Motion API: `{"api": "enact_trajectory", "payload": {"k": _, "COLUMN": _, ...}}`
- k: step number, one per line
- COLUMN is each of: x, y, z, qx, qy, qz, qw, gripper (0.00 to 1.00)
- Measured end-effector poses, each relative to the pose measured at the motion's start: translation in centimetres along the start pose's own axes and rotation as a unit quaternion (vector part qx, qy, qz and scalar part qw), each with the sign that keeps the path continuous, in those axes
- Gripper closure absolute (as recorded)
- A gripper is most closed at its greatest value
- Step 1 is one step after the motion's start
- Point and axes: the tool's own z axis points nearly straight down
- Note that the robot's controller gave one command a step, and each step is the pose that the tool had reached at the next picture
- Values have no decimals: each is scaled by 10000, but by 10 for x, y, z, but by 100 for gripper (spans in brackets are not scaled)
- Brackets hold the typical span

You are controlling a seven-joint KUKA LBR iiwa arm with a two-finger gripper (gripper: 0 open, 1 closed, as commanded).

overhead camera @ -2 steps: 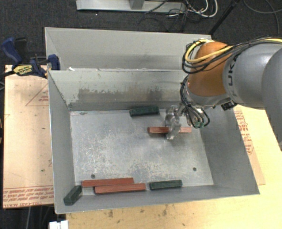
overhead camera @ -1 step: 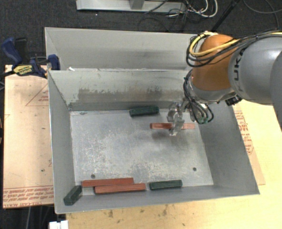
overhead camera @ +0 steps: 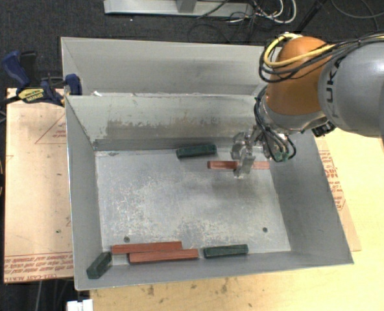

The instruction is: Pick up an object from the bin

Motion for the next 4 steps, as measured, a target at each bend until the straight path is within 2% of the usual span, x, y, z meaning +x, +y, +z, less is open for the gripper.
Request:
{"api": "enact_trajectory", "payload": {"k": 2, "x": -2, "y": 0, "z": -33, "qx": 1, "qy": -34, "qz": -3, "qw": 10000, "gripper": 100}}
{"api": "enact_trajectory", "payload": {"k": 4, "x": -2, "y": 0, "z": -41, "qx": 1, "qy": -22, "qz": -5, "qw": 10000, "gripper": 100}}
